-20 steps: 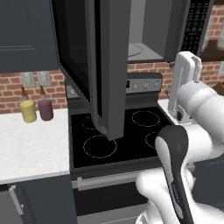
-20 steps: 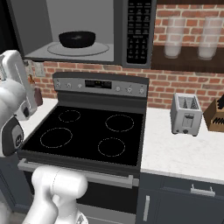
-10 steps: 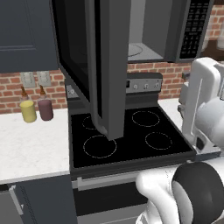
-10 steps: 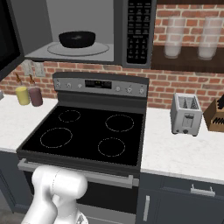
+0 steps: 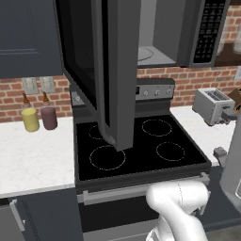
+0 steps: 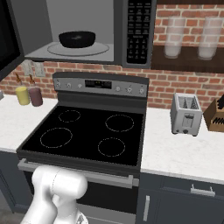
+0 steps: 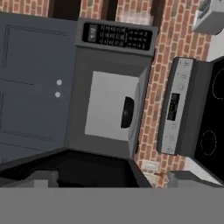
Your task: Open the microwave, place the bowl with waffle inside the microwave, then close the microwave door and turn it on.
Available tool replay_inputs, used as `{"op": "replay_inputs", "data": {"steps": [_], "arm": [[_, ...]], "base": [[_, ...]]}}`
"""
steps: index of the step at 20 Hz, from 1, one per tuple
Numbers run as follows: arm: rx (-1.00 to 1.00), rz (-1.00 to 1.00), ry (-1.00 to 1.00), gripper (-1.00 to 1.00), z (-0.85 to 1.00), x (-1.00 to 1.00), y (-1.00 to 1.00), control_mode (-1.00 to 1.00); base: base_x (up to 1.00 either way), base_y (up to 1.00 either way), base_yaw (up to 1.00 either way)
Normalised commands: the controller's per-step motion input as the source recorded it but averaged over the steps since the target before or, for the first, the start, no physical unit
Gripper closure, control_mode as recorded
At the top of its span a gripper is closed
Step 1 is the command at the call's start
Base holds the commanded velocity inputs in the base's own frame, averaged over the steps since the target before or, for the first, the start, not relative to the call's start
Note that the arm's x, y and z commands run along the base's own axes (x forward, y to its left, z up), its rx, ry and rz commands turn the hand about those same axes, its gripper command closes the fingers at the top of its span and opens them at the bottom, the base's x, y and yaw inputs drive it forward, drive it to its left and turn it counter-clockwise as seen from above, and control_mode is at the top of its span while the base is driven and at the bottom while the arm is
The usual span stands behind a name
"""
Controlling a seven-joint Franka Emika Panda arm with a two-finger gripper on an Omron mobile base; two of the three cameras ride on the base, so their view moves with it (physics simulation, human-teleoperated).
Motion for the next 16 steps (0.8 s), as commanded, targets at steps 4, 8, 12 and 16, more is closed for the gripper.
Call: {"op": "replay_inputs", "data": {"steps": [4, 8, 12, 16], "arm": [[-0.13, 0.00, -0.13, -1.00, 0.00, -0.81, 0.87, -1.00], [-0.13, -0.01, -0.14, -1.00, 0.00, -0.48, 1.00, -1.00], [-0.15, -0.09, -0.05, -1.00, 0.00, 0.01, 1.00, -1.00], [-0.12, -0.31, -0.02, -1.00, 0.00, 0.68, 0.65, -1.00]], "base": [[0.00, 0.00, 0.00], [0.00, 0.00, 0.00], [0.00, 0.00, 0.00], [0.00, 0.00, 0.00]]}}
